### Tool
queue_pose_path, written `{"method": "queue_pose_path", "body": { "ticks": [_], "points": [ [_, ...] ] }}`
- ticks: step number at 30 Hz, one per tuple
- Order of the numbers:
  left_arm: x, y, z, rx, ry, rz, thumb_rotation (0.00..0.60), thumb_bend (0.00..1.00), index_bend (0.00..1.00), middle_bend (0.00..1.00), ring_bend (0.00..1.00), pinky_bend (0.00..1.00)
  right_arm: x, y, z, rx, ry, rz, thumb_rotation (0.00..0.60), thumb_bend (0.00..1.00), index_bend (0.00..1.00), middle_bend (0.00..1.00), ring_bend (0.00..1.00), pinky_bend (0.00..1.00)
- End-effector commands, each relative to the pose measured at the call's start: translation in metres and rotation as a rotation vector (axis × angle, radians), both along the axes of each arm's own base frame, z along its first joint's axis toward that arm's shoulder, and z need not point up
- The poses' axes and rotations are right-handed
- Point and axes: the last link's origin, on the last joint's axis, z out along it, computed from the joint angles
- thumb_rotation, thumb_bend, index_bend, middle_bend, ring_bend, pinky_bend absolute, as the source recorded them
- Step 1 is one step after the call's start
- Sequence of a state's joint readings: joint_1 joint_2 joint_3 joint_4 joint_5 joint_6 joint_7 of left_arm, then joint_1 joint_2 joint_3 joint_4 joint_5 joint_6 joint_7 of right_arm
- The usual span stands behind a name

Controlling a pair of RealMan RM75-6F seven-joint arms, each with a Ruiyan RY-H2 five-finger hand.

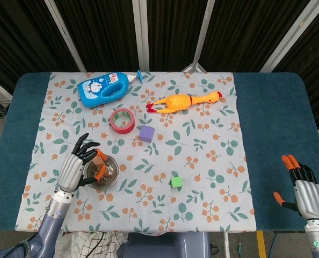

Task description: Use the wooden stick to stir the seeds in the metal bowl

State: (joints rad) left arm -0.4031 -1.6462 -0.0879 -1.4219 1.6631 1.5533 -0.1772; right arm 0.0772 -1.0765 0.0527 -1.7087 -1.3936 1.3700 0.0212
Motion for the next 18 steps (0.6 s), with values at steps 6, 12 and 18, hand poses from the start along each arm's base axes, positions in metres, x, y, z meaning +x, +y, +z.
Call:
{"method": "queue_pose_path", "body": {
  "ticks": [6,12,18],
  "points": [
    [0.023,0.008,0.013,0.027,-0.019,-0.054,0.600,1.00,0.61,0.76,0.26,0.00,0.000,0.000,0.000,-0.003,0.000,0.002,0.600,0.32,0.00,0.00,0.00,0.00],
    [0.029,0.007,0.016,0.031,-0.020,-0.062,0.600,1.00,0.61,0.76,0.26,0.00,0.000,0.000,0.000,-0.003,0.000,0.003,0.600,0.32,0.00,0.00,0.00,0.00],
    [0.018,0.005,0.011,0.019,-0.007,-0.036,0.600,1.00,0.61,0.76,0.26,0.00,0.000,0.000,0.000,-0.004,0.001,0.003,0.600,0.32,0.00,0.00,0.00,0.00]
  ]
}}
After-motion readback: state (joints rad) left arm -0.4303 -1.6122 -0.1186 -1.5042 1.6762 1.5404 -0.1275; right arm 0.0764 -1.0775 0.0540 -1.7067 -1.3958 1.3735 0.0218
